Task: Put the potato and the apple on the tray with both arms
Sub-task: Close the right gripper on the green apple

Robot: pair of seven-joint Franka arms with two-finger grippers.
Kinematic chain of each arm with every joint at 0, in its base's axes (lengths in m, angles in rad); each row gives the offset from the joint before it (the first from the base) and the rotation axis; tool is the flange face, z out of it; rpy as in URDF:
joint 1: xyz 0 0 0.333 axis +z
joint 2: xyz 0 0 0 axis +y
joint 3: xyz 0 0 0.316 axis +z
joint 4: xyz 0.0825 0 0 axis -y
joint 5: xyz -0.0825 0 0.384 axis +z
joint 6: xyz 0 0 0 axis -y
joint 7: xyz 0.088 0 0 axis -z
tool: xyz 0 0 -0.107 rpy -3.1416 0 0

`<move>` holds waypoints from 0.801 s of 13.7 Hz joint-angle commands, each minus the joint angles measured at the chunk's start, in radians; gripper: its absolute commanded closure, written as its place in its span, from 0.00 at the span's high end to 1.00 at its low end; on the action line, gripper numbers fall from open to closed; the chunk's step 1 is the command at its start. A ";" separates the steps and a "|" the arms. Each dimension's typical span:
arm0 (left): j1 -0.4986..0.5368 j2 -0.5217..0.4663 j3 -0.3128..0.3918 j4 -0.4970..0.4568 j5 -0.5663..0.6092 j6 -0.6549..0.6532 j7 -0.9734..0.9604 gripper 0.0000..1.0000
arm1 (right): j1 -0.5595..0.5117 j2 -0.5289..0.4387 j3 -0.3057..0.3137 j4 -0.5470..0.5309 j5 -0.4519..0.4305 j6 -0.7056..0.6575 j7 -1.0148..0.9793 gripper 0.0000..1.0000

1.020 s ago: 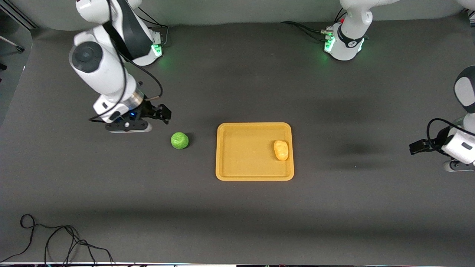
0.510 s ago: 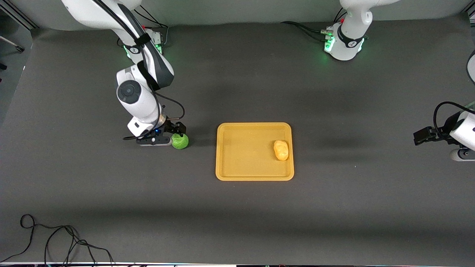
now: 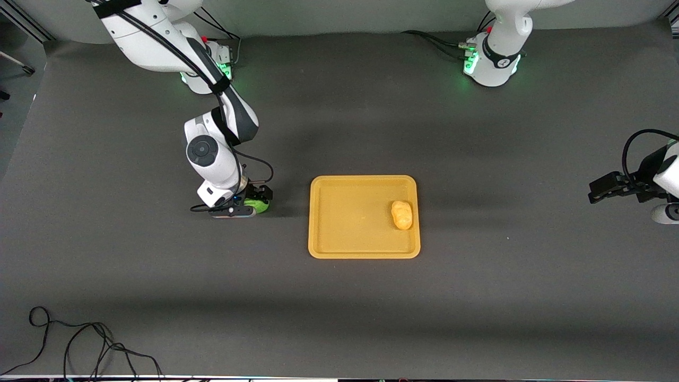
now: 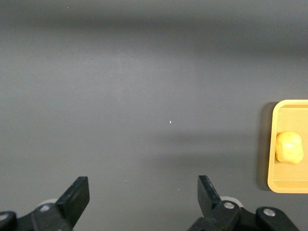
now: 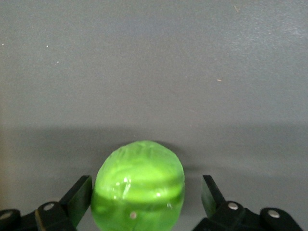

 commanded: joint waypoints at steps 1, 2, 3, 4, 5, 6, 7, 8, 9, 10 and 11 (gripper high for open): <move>-0.013 0.008 0.010 0.016 -0.008 -0.022 -0.016 1.00 | 0.005 0.044 -0.006 0.008 0.012 0.053 -0.008 0.91; -0.014 0.009 0.010 0.016 -0.008 -0.020 -0.016 1.00 | 0.005 0.044 -0.006 0.009 0.012 0.047 -0.005 0.72; -0.014 0.011 0.010 0.016 -0.008 -0.019 -0.016 1.00 | 0.007 0.038 -0.006 0.009 0.012 0.043 -0.002 0.60; -0.014 0.011 0.010 0.016 -0.008 -0.017 -0.013 1.00 | 0.007 0.025 -0.006 0.014 0.012 0.030 -0.002 0.56; -0.016 0.011 0.008 0.016 -0.007 -0.015 -0.010 1.00 | 0.005 0.001 -0.008 0.035 0.012 0.006 -0.011 0.56; -0.016 0.011 0.008 0.016 -0.002 -0.017 -0.005 1.00 | 0.001 -0.028 -0.011 0.058 0.010 -0.063 -0.012 0.56; -0.016 0.011 0.008 0.016 -0.002 -0.019 -0.004 1.00 | -0.002 -0.065 -0.012 0.099 0.010 -0.147 -0.012 0.56; -0.014 0.011 0.008 0.018 -0.005 -0.012 -0.004 1.00 | -0.001 -0.094 -0.012 0.150 0.009 -0.252 -0.012 0.56; -0.014 0.012 0.008 0.018 -0.008 -0.005 -0.004 1.00 | -0.002 -0.110 -0.014 0.234 0.009 -0.378 0.000 0.56; -0.014 0.012 0.008 0.019 -0.008 -0.005 -0.004 1.00 | -0.001 -0.113 -0.012 0.332 0.009 -0.505 0.004 0.56; -0.014 0.012 0.008 0.018 -0.008 -0.003 -0.001 1.00 | -0.001 -0.107 -0.012 0.432 0.009 -0.611 0.004 0.56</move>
